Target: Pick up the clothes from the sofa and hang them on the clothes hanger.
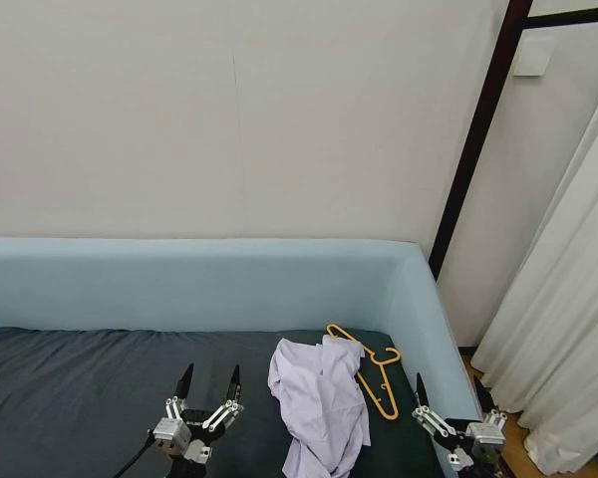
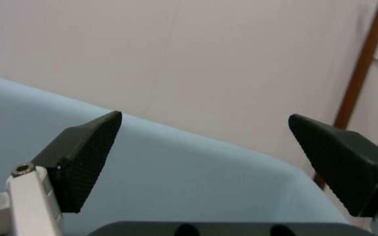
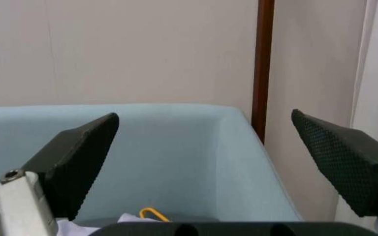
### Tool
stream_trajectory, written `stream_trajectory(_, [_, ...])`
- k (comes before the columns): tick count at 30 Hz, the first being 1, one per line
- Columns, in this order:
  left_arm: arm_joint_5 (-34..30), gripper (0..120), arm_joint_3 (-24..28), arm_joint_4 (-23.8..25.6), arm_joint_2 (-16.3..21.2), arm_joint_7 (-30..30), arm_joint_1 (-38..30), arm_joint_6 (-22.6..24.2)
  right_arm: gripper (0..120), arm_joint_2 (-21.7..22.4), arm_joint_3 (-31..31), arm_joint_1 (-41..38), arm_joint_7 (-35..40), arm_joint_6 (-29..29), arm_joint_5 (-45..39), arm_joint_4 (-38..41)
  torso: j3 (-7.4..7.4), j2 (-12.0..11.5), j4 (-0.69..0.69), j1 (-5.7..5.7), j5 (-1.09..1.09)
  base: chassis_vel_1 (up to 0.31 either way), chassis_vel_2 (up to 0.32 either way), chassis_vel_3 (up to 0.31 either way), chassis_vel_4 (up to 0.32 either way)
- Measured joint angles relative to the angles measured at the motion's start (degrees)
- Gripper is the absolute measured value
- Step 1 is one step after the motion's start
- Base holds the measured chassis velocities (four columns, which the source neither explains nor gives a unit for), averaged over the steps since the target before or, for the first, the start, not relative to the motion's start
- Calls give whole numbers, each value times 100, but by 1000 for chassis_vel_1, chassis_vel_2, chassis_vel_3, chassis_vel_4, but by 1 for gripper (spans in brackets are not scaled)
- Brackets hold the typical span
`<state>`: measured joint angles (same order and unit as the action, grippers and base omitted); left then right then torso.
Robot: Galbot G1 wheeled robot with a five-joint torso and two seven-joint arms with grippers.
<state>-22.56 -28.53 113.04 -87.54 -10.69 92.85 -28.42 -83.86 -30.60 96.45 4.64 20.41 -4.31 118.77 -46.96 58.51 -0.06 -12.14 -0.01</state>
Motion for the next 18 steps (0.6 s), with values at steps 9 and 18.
stream_trajectory(9, [66, 100, 64, 75, 11, 290, 28, 14, 100, 40, 70, -76, 113, -178, 105, 51, 0, 0, 0, 0, 0, 0, 0, 0, 0])
stream_trajectory(18, [262, 100, -126, 154, 90, 502, 140, 194, 100, 595, 717, -551, 58, -1105, -407, 128, 0, 0, 0, 0, 0, 0, 0, 0, 0])
